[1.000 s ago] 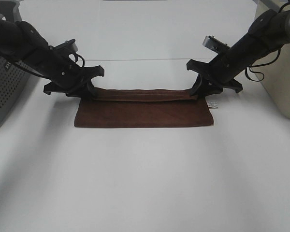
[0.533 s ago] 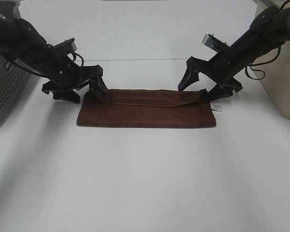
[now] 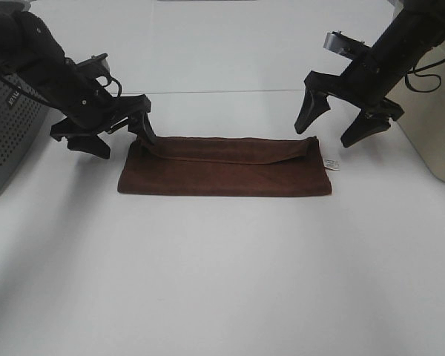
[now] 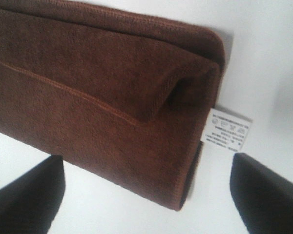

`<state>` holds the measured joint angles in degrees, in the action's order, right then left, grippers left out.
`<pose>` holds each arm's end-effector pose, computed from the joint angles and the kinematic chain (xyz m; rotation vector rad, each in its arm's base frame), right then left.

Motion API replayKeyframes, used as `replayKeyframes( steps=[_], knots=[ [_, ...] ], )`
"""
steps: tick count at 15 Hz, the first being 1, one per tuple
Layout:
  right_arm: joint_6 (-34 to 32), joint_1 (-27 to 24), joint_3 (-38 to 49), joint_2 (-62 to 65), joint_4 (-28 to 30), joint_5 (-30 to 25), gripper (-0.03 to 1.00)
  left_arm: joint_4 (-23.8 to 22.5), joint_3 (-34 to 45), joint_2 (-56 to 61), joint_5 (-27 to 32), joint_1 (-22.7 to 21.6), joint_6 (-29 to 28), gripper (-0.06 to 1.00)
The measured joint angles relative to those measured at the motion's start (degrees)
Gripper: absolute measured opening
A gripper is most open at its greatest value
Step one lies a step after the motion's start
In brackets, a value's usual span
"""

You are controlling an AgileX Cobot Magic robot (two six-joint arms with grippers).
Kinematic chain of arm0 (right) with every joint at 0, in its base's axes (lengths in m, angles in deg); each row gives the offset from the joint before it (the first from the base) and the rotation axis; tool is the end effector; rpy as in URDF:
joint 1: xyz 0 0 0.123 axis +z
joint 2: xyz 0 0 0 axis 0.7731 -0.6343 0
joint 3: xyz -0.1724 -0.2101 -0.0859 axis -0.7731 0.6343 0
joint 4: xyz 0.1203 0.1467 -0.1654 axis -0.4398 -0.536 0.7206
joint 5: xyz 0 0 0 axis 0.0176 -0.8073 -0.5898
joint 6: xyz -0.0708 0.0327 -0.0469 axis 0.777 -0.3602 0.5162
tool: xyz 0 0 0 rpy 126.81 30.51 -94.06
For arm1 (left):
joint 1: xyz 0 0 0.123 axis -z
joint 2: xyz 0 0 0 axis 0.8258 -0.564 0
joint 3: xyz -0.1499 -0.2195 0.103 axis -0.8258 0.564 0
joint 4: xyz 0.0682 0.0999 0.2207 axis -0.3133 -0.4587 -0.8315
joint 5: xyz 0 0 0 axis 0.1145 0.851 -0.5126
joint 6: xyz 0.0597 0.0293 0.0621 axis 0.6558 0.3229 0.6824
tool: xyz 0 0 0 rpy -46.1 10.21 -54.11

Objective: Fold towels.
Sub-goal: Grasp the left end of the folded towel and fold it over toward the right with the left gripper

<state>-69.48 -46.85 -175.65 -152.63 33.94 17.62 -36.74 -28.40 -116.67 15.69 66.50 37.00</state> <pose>0.4524 0.0624 0.1623 -0.1536 2.9294 0.5456 0.4561 -0.1168 0.1209 -0.1093 2.7710 -0.5857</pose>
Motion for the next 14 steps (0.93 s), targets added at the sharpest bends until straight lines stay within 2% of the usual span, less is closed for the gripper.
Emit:
replayKeyframes(
  steps=[2, 4, 5, 6, 7, 9, 12, 14],
  knots=[
    [-0.97, 0.00, 0.00, 0.06, 2.35, -0.34, 0.86, 2.86, 0.00, -1.55, -0.52, 0.00, 0.86, 0.83],
    [-1.03, 0.00, 0.00, 0.06, 2.64, -0.23, 0.86, 8.14, -0.23, -2.98, -0.52, -0.11, 4.41, 0.80],
    [-1.03, 0.00, 0.00, 0.06, 2.92, -0.11, 0.86, 10.60, -0.23, -3.38, -0.52, -0.11, 6.59, 0.73],
    [-1.03, 0.00, 0.00, 0.06, 2.98, 0.06, 0.86, 11.69, -0.23, -3.72, -0.52, -0.11, 7.85, 0.61],
    [-1.03, 0.00, 0.00, 0.06, 2.98, 0.06, 0.86, 11.86, -0.23, -4.07, -0.52, -0.11, 8.25, 0.44],
    [-1.09, 0.00, 0.00, 0.06, 2.98, 0.06, 0.86, 9.80, -0.17, -4.01, -0.52, -0.11, 8.31, 0.04],
    [-1.09, 0.00, 0.00, 0.06, 2.98, 0.06, 0.86, 2.12, -0.17, -1.26, -0.17, -0.11, 5.21, 0.02],
    [-1.09, 0.00, 0.00, 0.06, 3.04, 0.06, 0.86, -7.62, -0.17, 3.21, 0.52, -0.11, -0.69, 0.02]
  ],
)
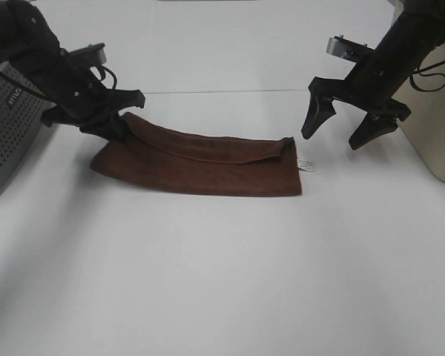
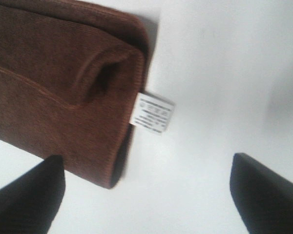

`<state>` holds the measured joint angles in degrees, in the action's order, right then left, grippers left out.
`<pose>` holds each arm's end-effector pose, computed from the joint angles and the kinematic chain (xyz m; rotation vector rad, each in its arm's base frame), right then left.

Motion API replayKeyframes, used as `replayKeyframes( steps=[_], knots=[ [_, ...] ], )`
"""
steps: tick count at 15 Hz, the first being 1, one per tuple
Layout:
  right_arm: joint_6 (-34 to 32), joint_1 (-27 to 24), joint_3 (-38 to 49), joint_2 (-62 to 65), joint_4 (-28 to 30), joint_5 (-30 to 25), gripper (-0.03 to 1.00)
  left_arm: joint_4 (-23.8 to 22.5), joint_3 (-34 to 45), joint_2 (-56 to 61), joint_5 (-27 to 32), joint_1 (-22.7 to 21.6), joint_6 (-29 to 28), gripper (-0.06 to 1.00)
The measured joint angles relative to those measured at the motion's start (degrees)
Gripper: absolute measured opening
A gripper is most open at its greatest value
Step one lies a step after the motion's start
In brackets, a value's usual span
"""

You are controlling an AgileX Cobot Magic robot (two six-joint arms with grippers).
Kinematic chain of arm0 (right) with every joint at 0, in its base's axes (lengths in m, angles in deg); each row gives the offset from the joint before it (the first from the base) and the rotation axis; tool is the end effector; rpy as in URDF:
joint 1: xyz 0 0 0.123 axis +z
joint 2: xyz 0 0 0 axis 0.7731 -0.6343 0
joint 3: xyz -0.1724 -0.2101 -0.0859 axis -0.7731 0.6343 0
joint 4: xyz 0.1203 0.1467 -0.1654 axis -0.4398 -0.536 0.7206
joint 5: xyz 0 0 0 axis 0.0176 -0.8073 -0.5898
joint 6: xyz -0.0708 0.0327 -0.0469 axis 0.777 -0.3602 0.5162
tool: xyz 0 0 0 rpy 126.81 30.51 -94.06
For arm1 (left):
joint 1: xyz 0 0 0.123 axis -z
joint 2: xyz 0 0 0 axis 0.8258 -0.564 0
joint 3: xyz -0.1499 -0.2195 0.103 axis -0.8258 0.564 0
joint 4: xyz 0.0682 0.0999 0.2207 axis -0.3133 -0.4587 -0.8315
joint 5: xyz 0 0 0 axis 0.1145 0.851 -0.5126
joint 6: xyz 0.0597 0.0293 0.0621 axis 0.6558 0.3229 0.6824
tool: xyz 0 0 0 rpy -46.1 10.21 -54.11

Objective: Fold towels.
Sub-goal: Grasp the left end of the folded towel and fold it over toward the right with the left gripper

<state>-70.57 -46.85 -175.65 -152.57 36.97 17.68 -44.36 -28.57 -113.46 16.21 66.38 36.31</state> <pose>0.4521 0.0585 0.1614 -0.1627 2.9447 0.4791 0.4551 -0.1090 0.1448 0.0119 2.7397 -0.4590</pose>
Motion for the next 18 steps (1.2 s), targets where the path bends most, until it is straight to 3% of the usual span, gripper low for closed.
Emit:
replayKeyframes(
  steps=[2, 4, 6, 10, 15, 18],
  knots=[
    [0.00, 0.00, 0.00, 0.00, 0.00, 0.00, 0.86, -7.51, 0.00, 4.24, 1.78, 0.00, -6.47, 0.02],
    [0.00, 0.00, 0.00, 0.00, 0.00, 0.00, 0.86, -9.34, -1.72, 6.42, 6.30, -0.06, -8.88, 0.02],
    [0.00, 0.00, 0.00, 0.00, 0.00, 0.00, 0.86, -3.55, -3.95, 6.59, 9.17, 0.06, -8.54, 0.02],
    [0.00, 0.00, 0.00, 0.00, -0.06, 0.00, 0.86, 13.75, -4.93, 5.33, 4.47, 4.18, -3.78, 0.02],
    [0.00, 0.00, 0.00, 0.00, -0.11, 0.00, 0.86, 19.60, -5.10, -2.29, -3.78, 12.72, -3.50, 0.02],
    [0.00, 0.00, 0.00, 0.00, -0.29, -0.46, 0.86, 22.80, -5.10, -4.35, -8.65, 15.30, -3.55, 0.05]
  ],
)
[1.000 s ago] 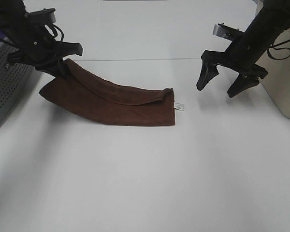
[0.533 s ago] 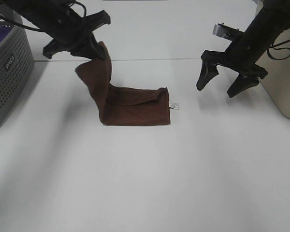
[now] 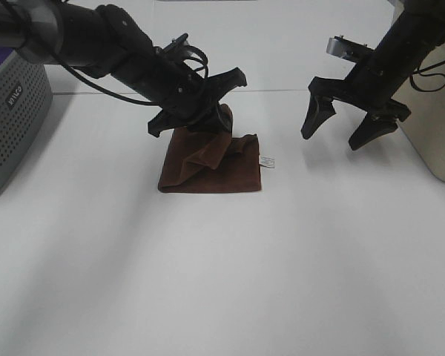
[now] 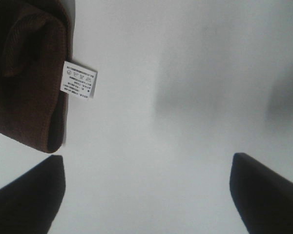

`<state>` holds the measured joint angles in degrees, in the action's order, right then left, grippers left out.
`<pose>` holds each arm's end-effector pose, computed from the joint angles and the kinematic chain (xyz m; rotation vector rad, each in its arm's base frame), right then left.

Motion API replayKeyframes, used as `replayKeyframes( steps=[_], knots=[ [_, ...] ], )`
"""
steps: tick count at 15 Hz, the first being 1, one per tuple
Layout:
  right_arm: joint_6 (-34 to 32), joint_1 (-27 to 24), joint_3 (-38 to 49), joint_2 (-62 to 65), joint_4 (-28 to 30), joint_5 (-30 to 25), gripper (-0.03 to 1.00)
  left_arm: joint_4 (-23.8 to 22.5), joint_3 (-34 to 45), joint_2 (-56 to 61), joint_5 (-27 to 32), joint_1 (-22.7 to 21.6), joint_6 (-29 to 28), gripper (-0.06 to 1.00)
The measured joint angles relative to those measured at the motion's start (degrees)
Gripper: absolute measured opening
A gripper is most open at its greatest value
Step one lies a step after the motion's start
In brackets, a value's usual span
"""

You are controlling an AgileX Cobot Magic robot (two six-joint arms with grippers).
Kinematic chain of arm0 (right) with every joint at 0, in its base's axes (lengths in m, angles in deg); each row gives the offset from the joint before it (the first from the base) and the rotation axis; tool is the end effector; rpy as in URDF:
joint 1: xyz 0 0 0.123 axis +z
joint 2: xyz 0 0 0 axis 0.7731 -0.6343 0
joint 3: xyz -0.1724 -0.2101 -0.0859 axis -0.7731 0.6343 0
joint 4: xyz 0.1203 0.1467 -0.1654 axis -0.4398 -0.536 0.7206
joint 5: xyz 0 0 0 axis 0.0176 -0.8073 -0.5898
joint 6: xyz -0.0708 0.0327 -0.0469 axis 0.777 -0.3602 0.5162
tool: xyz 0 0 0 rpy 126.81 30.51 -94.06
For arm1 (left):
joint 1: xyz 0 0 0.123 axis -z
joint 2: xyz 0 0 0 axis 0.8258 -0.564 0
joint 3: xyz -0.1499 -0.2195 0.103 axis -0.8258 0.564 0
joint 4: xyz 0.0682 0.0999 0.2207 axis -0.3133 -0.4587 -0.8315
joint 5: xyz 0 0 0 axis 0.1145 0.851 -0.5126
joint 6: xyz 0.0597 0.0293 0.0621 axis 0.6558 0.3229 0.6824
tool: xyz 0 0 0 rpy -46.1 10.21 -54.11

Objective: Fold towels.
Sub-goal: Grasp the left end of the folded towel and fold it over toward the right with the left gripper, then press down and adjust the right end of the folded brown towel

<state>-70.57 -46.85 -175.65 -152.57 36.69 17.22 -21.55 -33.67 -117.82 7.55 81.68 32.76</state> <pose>0.4514 0.0589 0.1614 -0.1617 2.9509 0.4885 0.4359 -0.2496 0.1471 -0.1458 2.6060 -0.9252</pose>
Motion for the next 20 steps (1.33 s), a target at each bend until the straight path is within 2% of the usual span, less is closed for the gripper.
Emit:
replayKeyframes(
  steps=[2, 5, 6, 9, 12, 14, 17, 20],
  knots=[
    [0.00, 0.00, 0.00, 0.00, -0.40, 0.06, 0.86, 2.18, -0.06, -1.26, -0.92, 0.46, 0.00, 0.18],
    [0.00, 0.00, 0.00, 0.00, -1.95, -0.11, 0.86, 8.31, -0.46, -1.78, -2.18, 0.57, 0.06, 0.55],
    [0.00, 0.00, 0.00, 0.00, -2.81, -0.46, 0.86, 9.34, -1.09, -1.83, -2.18, 0.57, 0.06, 0.62],
    [1.03, 0.00, 0.00, 0.00, -7.85, -2.06, 0.86, 8.77, -3.04, -0.74, -1.95, -0.34, 0.06, 0.66],
    [10.43, 0.17, 0.00, 0.00, -24.12, -5.79, 0.86, -1.95, -3.27, 3.55, -1.20, -6.59, 0.06, 0.67],
    [13.64, 2.29, 0.00, 0.00, -33.35, -5.90, 0.86, -8.08, -3.50, 5.27, 1.32, -10.20, 0.06, 0.67],
    [16.62, 7.91, 0.00, -0.06, -37.41, 1.72, 0.86, -15.18, -3.55, 5.27, 7.28, -12.32, 0.06, 0.67],
    [17.70, 9.28, 0.00, -2.52, -40.45, 7.10, 0.86, -15.53, -3.55, 5.27, 9.17, -12.38, 0.06, 0.67]
  ],
)
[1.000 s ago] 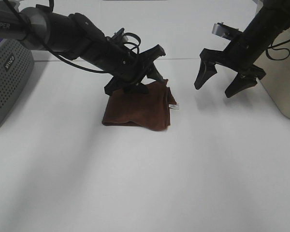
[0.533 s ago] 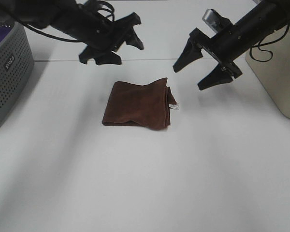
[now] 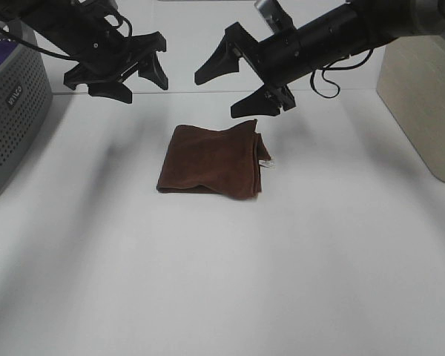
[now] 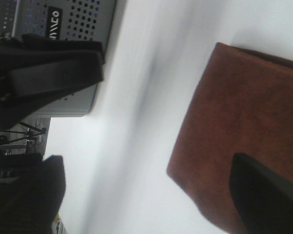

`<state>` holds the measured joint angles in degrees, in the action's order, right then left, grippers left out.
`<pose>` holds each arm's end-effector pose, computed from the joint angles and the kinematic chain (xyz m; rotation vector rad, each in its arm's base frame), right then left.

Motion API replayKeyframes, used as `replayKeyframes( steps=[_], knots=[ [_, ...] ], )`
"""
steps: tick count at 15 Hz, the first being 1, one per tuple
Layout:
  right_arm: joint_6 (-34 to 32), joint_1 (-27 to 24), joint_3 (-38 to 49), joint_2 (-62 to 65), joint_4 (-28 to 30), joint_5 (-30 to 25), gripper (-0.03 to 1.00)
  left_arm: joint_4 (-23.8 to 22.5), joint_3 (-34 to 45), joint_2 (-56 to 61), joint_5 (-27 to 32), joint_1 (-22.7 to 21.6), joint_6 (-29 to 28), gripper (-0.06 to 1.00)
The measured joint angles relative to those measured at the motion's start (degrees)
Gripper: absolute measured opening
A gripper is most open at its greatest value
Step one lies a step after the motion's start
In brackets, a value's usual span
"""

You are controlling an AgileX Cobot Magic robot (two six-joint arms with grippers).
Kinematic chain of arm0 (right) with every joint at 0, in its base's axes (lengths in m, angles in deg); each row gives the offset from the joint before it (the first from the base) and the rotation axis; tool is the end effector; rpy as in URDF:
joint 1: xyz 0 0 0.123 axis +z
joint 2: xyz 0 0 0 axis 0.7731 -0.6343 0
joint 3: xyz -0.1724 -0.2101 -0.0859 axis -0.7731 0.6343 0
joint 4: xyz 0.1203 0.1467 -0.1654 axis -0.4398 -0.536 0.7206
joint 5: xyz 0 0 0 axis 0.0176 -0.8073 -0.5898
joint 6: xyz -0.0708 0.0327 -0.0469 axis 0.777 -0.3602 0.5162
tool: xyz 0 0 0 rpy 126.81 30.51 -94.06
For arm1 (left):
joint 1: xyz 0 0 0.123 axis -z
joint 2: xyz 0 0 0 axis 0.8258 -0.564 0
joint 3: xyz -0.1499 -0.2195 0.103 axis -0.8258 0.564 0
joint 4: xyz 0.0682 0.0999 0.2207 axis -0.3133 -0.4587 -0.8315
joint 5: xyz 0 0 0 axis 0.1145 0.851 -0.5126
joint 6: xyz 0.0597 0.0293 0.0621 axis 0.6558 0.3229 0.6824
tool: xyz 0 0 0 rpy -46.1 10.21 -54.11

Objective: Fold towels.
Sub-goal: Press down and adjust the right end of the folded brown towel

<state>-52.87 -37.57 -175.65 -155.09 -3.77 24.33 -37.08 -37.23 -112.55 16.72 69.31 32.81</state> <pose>0.4540 0.1712 0.1728 -0.1805 2.5599 1.2130 0.4702 -0.1443 0.1976 -0.0709 2.5810 -0.6613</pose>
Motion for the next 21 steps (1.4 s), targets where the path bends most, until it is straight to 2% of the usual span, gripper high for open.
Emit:
replayKeyframes(
  steps=[6, 8, 13, 15, 17, 18, 19, 20, 21],
  knots=[
    [1.15, -1.03, -4.70, -8.71, -0.34, 2.41, 0.85, -0.11, 0.00, 0.00, 1.20, 0.00, 0.00, 0.67],
    [0.29, -2.81, -4.70, -8.71, 1.72, 4.64, 0.85, -0.11, 0.00, 0.00, 1.32, 0.00, 0.00, 0.67],
    [-2.98, -4.35, -4.70, -8.59, 15.47, 5.73, 0.85, -0.11, 0.00, 0.00, 1.72, 0.00, 0.00, 0.67],
    [-3.09, -4.35, -4.70, -5.84, 21.26, 2.98, 0.85, -0.11, 0.00, 0.80, 2.41, 0.00, 0.00, 0.67],
    [-4.87, -4.35, -4.76, -0.86, 25.73, -2.52, 0.85, -1.89, 0.00, 3.04, 4.41, -0.17, 1.55, 0.67],
    [-7.33, -4.30, -4.87, 3.44, 28.93, -7.68, 0.85, -3.84, 0.00, 5.56, 6.93, -0.17, 4.13, 0.67],
    [-8.14, -4.30, -4.87, 4.47, 30.02, -9.17, 0.85, -4.47, 0.00, 6.53, 8.19, -0.17, 4.58, 0.67],
    [-10.54, -4.30, -4.87, 6.88, 32.20, -12.49, 0.85, -6.30, -0.06, 9.57, 12.49, -0.17, 4.87, 0.67],
    [-13.35, -4.30, -4.87, 8.77, 33.69, -14.73, 0.85, -6.88, -0.06, 10.71, 14.32, -0.17, 4.70, 0.67]
  ],
)
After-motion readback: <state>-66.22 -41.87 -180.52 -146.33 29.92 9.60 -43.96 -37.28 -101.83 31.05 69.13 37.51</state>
